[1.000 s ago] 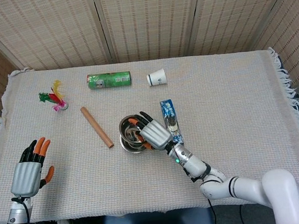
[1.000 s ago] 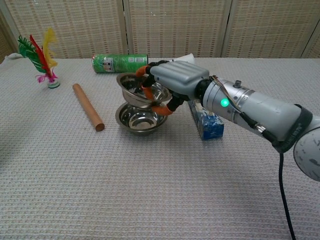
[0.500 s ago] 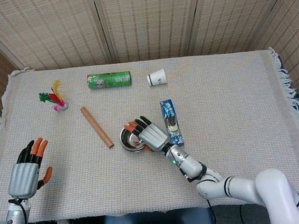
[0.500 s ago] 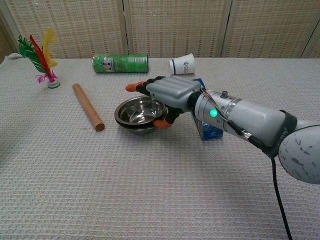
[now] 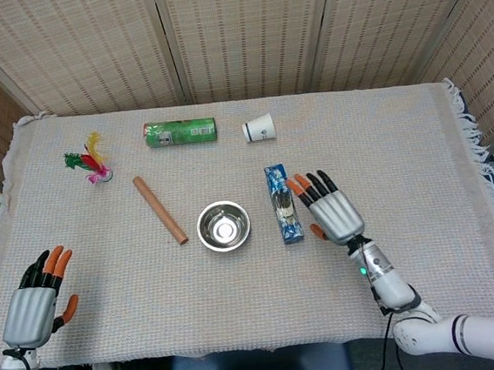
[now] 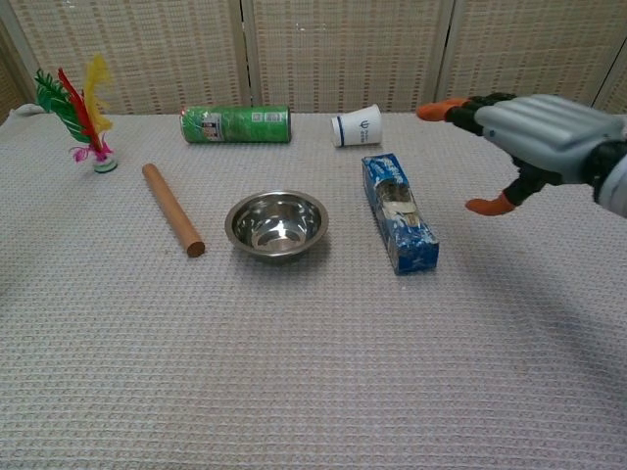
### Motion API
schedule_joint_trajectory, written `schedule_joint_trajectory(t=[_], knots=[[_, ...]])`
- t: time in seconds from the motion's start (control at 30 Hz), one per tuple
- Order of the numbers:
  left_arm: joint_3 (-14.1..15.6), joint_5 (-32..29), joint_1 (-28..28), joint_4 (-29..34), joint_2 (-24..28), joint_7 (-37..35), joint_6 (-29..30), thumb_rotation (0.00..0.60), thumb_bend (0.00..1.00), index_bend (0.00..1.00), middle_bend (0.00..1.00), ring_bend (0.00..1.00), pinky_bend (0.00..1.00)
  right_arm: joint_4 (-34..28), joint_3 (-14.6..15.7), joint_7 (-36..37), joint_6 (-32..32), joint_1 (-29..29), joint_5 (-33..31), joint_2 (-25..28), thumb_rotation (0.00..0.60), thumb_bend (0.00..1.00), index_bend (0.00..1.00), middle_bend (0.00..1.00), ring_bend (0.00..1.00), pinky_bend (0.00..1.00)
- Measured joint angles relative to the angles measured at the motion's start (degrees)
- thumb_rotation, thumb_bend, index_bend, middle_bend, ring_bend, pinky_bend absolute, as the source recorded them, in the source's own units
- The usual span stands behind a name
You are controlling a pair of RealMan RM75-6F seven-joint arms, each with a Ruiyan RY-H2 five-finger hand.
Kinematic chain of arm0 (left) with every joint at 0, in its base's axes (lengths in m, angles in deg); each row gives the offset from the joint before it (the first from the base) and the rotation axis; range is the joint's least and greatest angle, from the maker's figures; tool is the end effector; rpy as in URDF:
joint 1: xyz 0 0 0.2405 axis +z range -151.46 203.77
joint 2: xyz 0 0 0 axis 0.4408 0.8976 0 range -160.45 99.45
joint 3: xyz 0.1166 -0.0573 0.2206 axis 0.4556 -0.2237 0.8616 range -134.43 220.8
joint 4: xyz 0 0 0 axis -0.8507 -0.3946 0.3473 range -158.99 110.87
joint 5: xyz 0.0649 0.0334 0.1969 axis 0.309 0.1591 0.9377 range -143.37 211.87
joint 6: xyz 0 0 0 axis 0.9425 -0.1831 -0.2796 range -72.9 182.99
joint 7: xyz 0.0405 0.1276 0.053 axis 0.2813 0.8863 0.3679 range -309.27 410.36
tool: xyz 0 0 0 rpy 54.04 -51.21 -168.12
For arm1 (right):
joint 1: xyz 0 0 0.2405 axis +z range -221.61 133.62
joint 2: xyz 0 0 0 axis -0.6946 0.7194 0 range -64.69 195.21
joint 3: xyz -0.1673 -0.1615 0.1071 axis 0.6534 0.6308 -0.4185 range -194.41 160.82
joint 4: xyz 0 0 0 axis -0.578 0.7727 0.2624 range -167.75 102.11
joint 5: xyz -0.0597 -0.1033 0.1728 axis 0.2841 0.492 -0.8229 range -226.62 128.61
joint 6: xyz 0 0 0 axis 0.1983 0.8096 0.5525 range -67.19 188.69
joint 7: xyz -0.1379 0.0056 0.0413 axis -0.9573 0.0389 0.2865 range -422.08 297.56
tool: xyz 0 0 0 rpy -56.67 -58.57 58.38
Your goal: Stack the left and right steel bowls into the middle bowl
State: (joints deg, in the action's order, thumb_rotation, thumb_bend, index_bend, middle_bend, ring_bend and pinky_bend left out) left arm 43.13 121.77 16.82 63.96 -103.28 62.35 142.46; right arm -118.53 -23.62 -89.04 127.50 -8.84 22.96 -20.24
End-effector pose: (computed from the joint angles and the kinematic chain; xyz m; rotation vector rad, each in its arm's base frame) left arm -0.2940 0.1941 0.1140 -1.4957 -0.7434 -0.8750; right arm -0.1841 -0.3207 0.0199 1.7807 -0.6789 0.8757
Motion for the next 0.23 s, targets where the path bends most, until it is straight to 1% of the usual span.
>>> schedule_joint_trajectory(t=[0.13,0.23], knots=[[0.67,0.11,1.11,-2.0,-0.11,-0.68,0.54,0.6,0.39,0.0,0.0,0.0,0.15,-1.66,3.38,0.01,10.89,-9.71,-0.59,4.11,0.6,0.18,0.0,0.0,0.0,0.0],[0.78,-0.59,1.59,-3.6,-0.39,-0.52,0.01,0.6,0.39,0.0,0.0,0.0,0.15,-2.08,5.74,2.05,17.76,-16.93,-0.67,6.73,0.6,0.18,0.0,0.0,0.0,0.0]])
